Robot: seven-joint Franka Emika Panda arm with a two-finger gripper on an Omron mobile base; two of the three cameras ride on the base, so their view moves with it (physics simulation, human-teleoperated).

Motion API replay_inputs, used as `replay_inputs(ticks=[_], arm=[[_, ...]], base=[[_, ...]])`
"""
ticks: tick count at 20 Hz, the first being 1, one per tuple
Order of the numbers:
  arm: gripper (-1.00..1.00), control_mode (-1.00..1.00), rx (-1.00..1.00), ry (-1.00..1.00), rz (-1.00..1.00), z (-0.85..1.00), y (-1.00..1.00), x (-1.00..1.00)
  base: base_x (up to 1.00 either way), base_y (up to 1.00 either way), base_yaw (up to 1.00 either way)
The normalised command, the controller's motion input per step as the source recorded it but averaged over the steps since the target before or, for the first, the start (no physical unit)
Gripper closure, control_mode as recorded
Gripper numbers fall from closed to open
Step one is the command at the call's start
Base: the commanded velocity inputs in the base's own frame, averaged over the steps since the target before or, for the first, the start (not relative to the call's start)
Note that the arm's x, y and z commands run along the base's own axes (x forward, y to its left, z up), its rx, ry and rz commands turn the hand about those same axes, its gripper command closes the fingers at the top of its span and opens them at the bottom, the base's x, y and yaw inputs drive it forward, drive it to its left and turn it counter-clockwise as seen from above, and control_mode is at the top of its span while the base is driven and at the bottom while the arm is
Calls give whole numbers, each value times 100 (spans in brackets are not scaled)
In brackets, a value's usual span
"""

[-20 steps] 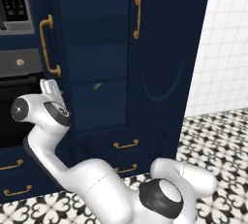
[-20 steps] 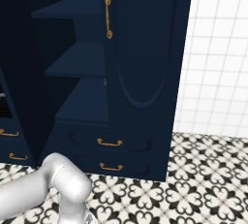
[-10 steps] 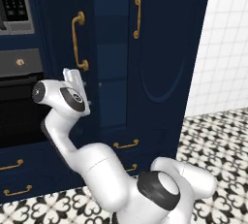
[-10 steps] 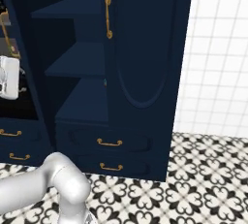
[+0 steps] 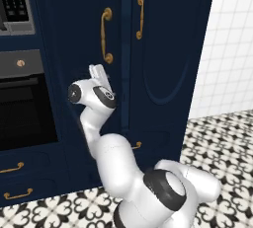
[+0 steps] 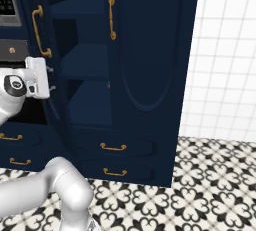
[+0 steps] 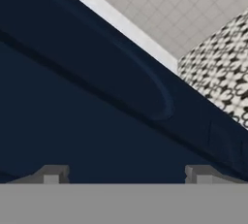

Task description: Pick the cereal and place it on the digital scale for weighing, and close the cabinet.

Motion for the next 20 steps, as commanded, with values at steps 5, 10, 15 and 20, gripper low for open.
replay_inputs(ticks=[5, 10, 15, 20], arm=[[-100, -100, 1, -6, 1, -12, -29, 99], [-100, -100, 0, -2, 1, -5, -6, 100], [-100, -100, 0, -6, 3, -8, -8, 86], [-100, -100, 0, -6, 3, -17, -4, 87]], base=[[0, 0, 0], [0, 0, 0], [0, 0, 0], [0, 0, 0]])
